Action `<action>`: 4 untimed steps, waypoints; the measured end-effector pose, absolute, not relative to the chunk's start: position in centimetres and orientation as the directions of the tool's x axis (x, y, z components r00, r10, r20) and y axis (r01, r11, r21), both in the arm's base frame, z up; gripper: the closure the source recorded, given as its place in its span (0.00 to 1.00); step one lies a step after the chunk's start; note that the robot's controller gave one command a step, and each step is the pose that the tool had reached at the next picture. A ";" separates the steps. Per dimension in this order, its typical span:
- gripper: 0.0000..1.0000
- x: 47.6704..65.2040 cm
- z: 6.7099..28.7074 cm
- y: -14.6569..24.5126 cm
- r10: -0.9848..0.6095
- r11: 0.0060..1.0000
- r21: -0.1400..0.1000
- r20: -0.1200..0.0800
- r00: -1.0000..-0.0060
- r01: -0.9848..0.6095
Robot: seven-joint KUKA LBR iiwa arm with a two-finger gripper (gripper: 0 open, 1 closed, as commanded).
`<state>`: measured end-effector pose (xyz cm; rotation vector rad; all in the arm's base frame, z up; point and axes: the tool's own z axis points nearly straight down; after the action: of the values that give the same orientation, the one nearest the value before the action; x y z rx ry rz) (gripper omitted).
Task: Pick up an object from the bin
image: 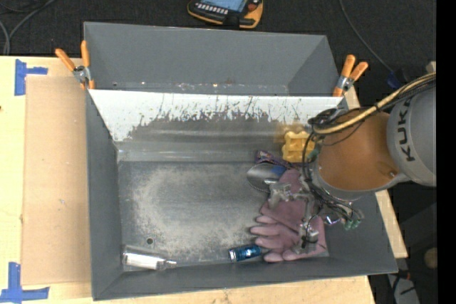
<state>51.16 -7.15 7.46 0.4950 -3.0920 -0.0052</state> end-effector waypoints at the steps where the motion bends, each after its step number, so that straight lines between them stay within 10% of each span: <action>1: 1.00 53.3 6.9 -6.6 -0.421 0.907 0.007 0.003 -0.907 -0.421; 4: 1.00 53.1 10.3 -7.3 -0.456 0.890 0.010 0.005 -0.890 -0.456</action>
Offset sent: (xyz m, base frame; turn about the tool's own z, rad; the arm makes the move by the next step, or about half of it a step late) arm 0.0000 0.0000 0.0000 0.0000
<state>53.14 -7.26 10.26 0.7355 -3.0466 -0.0138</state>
